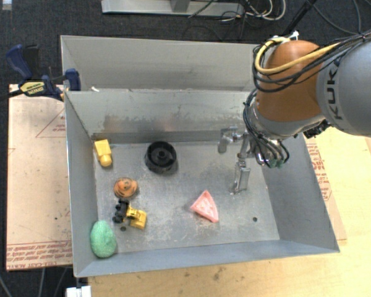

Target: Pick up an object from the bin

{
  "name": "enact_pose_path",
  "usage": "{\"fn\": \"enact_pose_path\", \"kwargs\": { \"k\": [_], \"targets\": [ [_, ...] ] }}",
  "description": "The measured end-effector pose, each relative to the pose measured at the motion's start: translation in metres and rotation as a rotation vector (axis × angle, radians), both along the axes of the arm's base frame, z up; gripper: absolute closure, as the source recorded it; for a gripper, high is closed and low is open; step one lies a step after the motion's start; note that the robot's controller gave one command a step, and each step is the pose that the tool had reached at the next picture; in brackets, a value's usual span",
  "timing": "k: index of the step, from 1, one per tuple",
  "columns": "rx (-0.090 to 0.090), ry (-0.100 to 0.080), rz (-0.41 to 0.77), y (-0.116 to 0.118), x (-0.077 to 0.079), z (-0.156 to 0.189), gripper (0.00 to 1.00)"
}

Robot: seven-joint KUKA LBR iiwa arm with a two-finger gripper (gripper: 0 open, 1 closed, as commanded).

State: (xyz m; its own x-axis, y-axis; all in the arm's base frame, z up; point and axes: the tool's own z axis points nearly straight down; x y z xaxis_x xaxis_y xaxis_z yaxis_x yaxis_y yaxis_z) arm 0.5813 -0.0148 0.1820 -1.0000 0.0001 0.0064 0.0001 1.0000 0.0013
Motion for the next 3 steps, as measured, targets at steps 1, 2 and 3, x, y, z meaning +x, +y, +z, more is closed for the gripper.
{"fn": "enact_pose_path", "kwargs": {
  "k": [1, 2, 3],
  "targets": [
    [0.0, -0.008, 0.0, 0.0, 0.002, 0.005, 0.0],
    [-0.002, -0.017, 0.04, 0.036, 0.013, -0.041, 0.0],
    [0.002, -0.009, 0.018, 0.051, 0.001, -0.09, 0.0]
  ]
}}
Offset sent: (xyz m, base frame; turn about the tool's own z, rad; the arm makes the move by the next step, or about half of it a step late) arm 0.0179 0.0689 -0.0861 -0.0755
